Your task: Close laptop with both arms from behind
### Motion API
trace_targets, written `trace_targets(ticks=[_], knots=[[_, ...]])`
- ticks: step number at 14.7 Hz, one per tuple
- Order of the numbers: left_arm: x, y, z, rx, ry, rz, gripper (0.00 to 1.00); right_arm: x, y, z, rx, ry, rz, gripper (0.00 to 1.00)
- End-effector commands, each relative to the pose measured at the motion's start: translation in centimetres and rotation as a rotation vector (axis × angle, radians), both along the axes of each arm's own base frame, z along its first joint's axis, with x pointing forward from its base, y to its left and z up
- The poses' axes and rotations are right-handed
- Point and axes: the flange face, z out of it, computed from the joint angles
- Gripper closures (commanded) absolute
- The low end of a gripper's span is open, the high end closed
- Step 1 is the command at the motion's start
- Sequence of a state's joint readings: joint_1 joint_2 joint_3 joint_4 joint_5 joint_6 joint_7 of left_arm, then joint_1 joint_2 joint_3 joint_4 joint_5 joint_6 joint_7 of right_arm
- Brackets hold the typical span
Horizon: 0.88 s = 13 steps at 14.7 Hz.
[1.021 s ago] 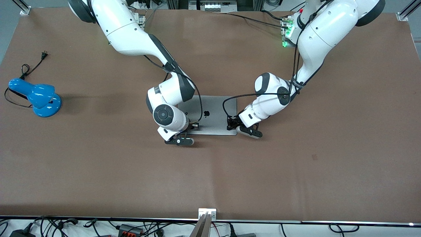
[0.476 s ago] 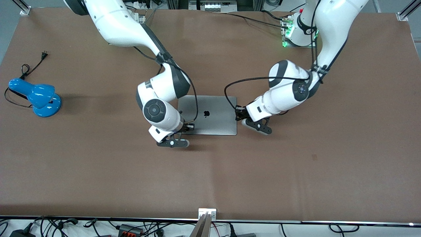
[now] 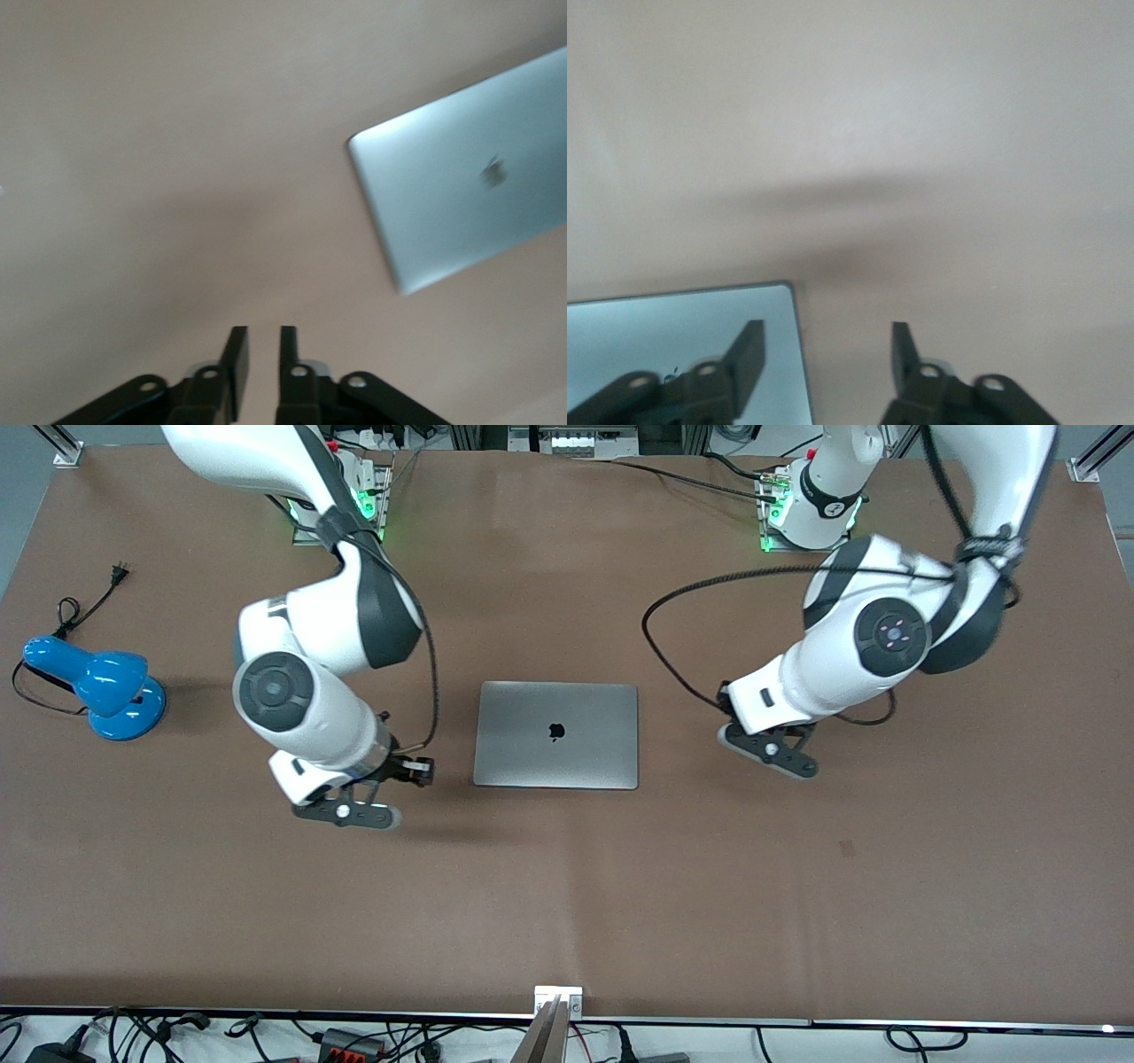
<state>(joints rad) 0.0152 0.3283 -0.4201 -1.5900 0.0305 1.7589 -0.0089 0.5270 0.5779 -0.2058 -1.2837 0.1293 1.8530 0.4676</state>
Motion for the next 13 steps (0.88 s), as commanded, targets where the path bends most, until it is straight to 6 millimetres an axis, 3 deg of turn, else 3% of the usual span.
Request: trace_targets(ticks=[1,3,5,7,9,12,13], knots=[[1.0,3.1,5.1,0.065,0.03,0.016,0.0,-0.2,-3.0,3.2,0.007,-0.008,-0.015,0.0],[0.9,4.4,6.9,0.074,0.049,0.031,0.0,0.1,-6.4,5.3,0.012,0.002,-0.029,0.0],[0.8,7.1,10.2,0.076,0.021,0.084,0.0,0.6,-10.5,8.6,0.034,-0.044,-0.009,0.0],[-0.2,10.1,12.4,0.06,0.009,0.118,0.0,0.6,-13.7,10.2,0.039,-0.044,0.041,0.0],[-0.5,10.1,12.3,0.072,0.036,0.127,0.0,0.9,-16.6,10.6,0.041,-0.05,0.061,0.0],[-0.3,10.9,12.3,0.077,0.033,0.133,0.0,0.5,-19.0,12.1,0.057,-0.05,0.037,0.0],[-0.1,11.4,12.4,0.074,0.017,0.145,0.0,0.1,-20.7,13.8,0.062,-0.059,0.018,0.0]])
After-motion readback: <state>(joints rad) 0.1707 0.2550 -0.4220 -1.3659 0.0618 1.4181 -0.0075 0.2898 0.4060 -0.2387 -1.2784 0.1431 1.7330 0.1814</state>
